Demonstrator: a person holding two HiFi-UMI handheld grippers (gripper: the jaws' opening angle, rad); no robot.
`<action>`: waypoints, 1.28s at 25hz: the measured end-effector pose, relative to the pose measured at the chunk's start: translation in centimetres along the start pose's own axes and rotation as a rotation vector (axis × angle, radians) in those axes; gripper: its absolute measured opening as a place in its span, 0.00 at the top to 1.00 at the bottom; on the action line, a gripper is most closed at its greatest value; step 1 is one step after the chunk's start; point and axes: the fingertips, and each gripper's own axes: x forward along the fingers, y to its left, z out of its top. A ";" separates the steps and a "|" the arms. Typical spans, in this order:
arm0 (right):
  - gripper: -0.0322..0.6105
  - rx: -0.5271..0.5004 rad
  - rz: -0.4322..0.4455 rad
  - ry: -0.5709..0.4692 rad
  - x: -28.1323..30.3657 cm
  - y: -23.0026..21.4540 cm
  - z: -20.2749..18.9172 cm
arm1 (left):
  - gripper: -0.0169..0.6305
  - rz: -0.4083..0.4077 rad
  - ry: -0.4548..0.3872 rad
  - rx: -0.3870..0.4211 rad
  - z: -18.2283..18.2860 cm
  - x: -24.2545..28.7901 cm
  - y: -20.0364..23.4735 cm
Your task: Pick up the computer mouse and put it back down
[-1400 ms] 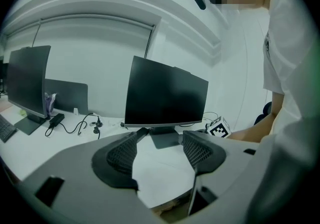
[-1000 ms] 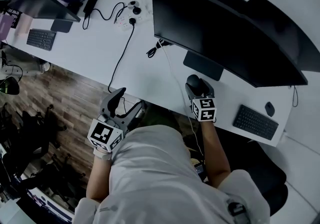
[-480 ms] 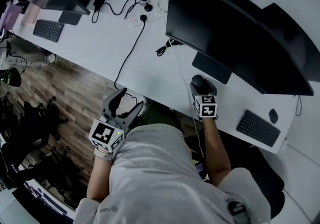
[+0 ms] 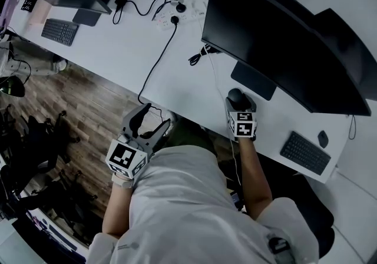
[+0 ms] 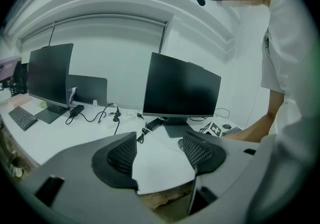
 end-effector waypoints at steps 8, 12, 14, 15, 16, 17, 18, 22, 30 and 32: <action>0.49 -0.007 -0.015 -0.031 -0.8 0.3 1.0 | 0.54 -0.014 -0.008 0.004 0.0 -0.3 0.1; 0.49 -0.002 -0.009 -0.052 -2.0 0.8 1.6 | 0.54 -0.033 -0.017 0.009 0.0 -0.5 -0.2; 0.49 0.001 -0.007 -0.060 -2.8 1.2 1.9 | 0.54 -0.050 -0.023 0.012 0.2 -0.5 -0.5; 0.49 0.001 -0.007 -0.066 -3.2 1.4 2.0 | 0.54 -0.060 -0.027 0.014 0.1 -0.5 -0.7; 0.49 0.002 -0.006 -0.073 -3.7 1.6 2.2 | 0.54 -0.070 -0.031 0.017 0.2 -0.5 -0.8; 0.49 0.004 -0.006 -0.082 -4.2 1.8 2.5 | 0.54 -0.079 -0.034 0.019 0.3 -0.5 -1.0; 0.49 0.008 -0.004 -0.092 -4.7 2.0 2.8 | 0.54 -0.087 -0.036 0.022 0.4 -0.5 -1.1; 0.49 0.022 0.002 -0.140 -7.3 2.9 4.1 | 0.54 -0.125 -0.051 0.032 0.8 -0.4 -1.8; 0.49 0.071 -0.006 -0.243 -13.4 4.1 6.3 | 0.54 -0.227 -0.068 0.064 1.7 0.0 -4.0; 0.49 0.075 -0.013 -0.272 -14.8 4.5 6.9 | 0.54 -0.251 -0.071 0.070 2.1 0.1 -4.4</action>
